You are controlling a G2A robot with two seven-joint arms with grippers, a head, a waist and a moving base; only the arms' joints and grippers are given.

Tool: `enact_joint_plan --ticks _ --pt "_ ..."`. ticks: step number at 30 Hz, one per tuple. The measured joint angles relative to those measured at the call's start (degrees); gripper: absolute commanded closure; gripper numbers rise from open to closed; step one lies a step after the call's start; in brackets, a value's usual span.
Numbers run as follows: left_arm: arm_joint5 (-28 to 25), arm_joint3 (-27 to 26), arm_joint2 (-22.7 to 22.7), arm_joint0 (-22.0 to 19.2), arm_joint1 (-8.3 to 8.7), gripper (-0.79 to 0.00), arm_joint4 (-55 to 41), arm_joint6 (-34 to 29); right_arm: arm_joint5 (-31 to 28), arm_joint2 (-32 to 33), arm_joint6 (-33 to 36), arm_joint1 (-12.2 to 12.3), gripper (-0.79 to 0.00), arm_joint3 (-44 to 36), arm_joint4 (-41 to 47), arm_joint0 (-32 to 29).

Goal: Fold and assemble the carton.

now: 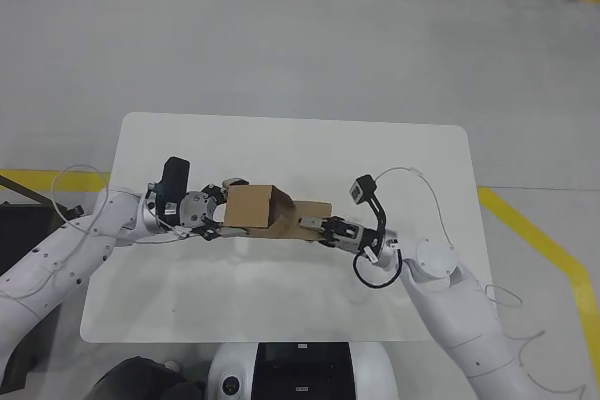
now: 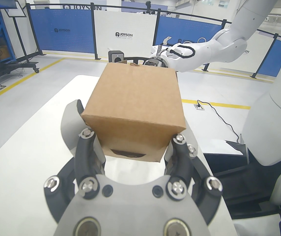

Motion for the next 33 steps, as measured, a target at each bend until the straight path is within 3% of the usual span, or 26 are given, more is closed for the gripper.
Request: enact_joint_plan --ticks 9,13,15,19,21,22,24,26,27,33 --pt "0.0 1.4 0.4 -0.3 0.22 -0.169 -1.2 0.0 -3.7 1.8 0.6 0.4 -0.785 0.3 3.7 -1.6" --pt "0.0 1.5 -0.3 -0.1 0.29 -0.123 -2.8 0.0 -6.3 2.3 1.9 0.5 -0.785 1.0 7.0 -2.8" --pt "0.0 1.5 -0.7 0.1 0.32 -0.12 -3.1 0.0 -8.3 2.9 1.8 0.5 -0.733 1.9 9.0 -3.5" --pt "0.0 1.2 -0.9 0.4 0.33 -0.12 -2.4 0.0 -8.3 3.3 0.7 0.5 -0.705 3.2 10.4 -3.9" --pt "0.0 1.4 -0.6 0.4 0.33 -0.12 -1.0 0.0 -7.7 2.8 1.2 0.6 -0.545 3.0 9.3 -3.4" --pt "0.0 1.5 -0.5 0.3 0.32 -0.117 -0.5 0.0 -7.3 2.5 1.1 0.6 -0.419 2.9 8.6 -3.1" --pt "0.0 1.5 -0.2 0.2 0.18 -0.111 -0.1 0.0 -6.2 1.9 0.0 0.5 -0.305 2.4 6.8 -2.4" --pt "0.0 1.4 0.1 0.1 0.05 -0.111 0.1 0.0 -5.4 1.3 -1.0 0.5 -0.142 1.9 5.4 -2.0" --pt "0.0 1.4 0.3 -0.1 -0.03 -0.108 0.4 0.0 -4.7 0.9 -1.6 0.5 -0.015 1.5 4.4 -1.7" --pt "0.0 1.4 1.5 -1.2 -0.51 -0.092 2.6 0.0 0.0 -1.2 -5.1 0.4 0.0 -0.4 -2.6 -0.2"
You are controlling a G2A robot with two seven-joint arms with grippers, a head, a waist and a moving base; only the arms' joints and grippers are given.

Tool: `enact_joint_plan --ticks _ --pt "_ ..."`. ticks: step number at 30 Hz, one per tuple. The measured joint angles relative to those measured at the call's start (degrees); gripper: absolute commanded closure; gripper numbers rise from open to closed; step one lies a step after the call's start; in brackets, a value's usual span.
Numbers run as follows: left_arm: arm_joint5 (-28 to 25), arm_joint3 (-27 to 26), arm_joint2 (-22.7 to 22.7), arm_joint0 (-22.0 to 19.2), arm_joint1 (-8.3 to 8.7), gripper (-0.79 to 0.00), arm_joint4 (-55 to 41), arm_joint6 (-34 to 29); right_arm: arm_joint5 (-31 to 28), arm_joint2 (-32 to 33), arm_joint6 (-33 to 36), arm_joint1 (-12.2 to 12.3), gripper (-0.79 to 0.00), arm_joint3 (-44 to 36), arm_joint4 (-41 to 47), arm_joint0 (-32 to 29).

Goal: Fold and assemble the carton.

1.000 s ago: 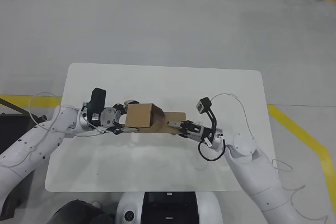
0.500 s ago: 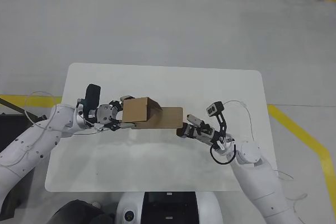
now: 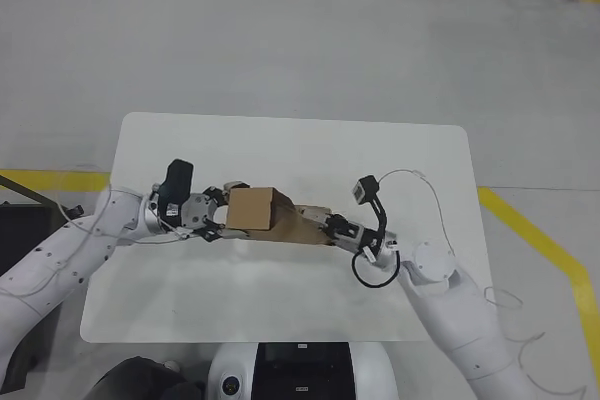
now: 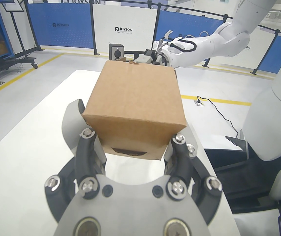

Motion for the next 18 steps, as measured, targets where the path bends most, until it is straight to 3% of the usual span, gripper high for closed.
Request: enact_joint_plan --ticks 9,18 --pt "0.0 1.6 1.3 -2.1 -0.56 -0.092 4.0 0.0 10.7 -1.8 -5.9 0.6 0.0 -9.7 -15.2 -0.4" --pt "0.0 3.0 1.3 -2.8 -1.01 -0.108 6.2 0.0 18.7 -4.4 -6.4 0.7 0.0 -14.3 -22.2 0.7"
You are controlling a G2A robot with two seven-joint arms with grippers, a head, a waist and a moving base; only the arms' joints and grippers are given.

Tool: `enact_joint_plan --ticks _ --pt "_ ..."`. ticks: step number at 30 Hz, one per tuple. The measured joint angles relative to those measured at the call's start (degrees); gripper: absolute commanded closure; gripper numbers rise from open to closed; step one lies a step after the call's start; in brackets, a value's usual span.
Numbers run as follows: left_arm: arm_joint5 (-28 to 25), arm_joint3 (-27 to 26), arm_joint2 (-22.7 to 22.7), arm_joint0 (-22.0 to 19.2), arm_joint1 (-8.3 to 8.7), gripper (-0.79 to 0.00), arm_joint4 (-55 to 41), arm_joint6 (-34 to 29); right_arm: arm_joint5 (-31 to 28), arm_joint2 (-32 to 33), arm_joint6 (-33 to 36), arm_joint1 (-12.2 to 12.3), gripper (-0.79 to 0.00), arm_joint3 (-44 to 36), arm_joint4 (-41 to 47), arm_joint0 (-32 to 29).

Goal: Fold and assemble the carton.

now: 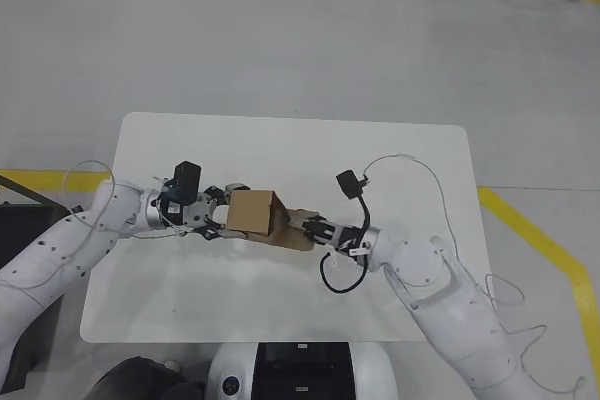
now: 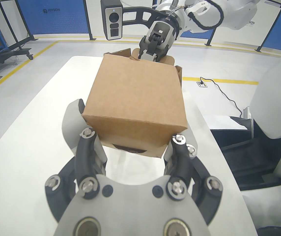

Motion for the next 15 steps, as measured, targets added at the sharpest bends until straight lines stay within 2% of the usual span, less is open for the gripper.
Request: enact_joint_plan --ticks 5,15 --pt "0.0 0.0 -0.1 -0.1 -0.23 -0.114 0.2 0.0 1.5 -1.3 -0.1 -0.2 0.0 -0.3 -1.0 0.8" --pt "0.0 0.3 -0.6 0.7 -0.19 -0.132 -1.2 0.0 -1.6 3.2 -1.3 0.3 0.0 1.5 4.5 -1.3"
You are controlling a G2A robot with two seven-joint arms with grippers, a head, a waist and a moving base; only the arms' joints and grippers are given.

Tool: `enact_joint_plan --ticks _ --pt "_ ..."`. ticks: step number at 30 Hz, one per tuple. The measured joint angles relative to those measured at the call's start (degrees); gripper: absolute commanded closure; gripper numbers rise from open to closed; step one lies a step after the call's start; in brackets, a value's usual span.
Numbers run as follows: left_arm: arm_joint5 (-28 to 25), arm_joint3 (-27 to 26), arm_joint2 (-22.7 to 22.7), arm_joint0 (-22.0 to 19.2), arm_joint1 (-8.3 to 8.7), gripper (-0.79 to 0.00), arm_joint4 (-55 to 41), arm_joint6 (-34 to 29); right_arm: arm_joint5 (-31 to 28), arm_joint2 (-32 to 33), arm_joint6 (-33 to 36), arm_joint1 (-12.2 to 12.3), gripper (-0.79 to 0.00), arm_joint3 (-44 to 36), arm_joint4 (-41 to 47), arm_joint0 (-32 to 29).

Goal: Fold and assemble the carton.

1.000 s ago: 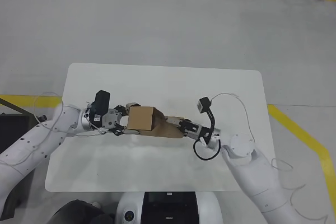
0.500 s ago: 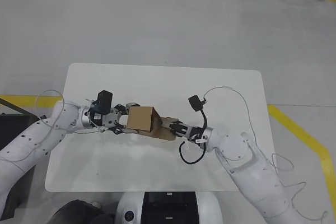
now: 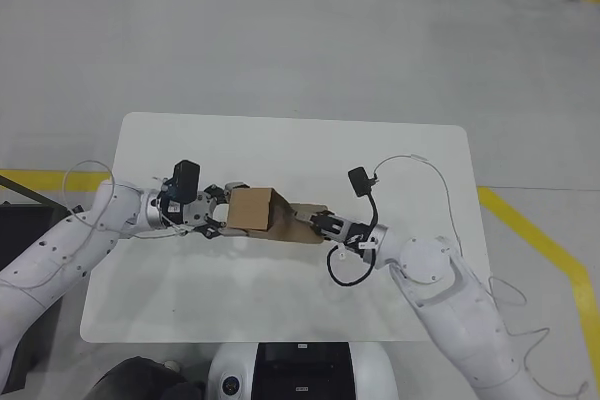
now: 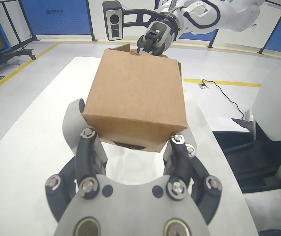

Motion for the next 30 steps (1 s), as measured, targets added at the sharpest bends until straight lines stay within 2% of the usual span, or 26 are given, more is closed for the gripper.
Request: enact_joint_plan --ticks 3,4,5,9,12,15,27,30 --pt "0.0 -0.1 0.0 0.1 0.01 -0.142 -0.1 0.0 0.3 0.0 0.4 0.0 0.0 0.3 0.4 0.2" --pt "0.0 -0.1 0.0 0.1 0.01 -0.142 -0.1 0.0 0.4 0.0 0.4 0.0 -0.074 0.4 0.6 0.3" --pt "0.0 -0.1 0.0 0.1 0.0 -0.139 -0.2 0.0 0.4 0.0 0.3 0.0 -0.102 0.5 0.9 0.5" --pt "0.0 -0.3 0.0 0.3 -0.03 -0.142 -0.1 0.0 0.5 0.1 -0.2 -0.1 -0.16 1.3 2.6 1.0" --pt "0.0 -0.6 0.0 0.4 -0.03 -0.145 0.2 0.0 0.5 0.1 -0.5 -0.2 -0.114 2.0 3.9 1.2" --pt "0.0 -0.8 0.0 0.4 -0.03 -0.145 0.3 0.0 0.3 -0.2 -0.6 -0.3 0.0 2.6 4.4 1.6" --pt "0.0 -0.7 -0.2 0.3 -0.13 -0.142 0.3 0.0 0.9 -3.7 0.2 -0.7 0.0 2.6 2.2 3.3" --pt "0.0 -0.6 -0.2 0.3 -0.18 -0.139 0.3 0.0 0.9 -4.5 0.3 -0.8 -0.031 2.3 1.7 3.7"
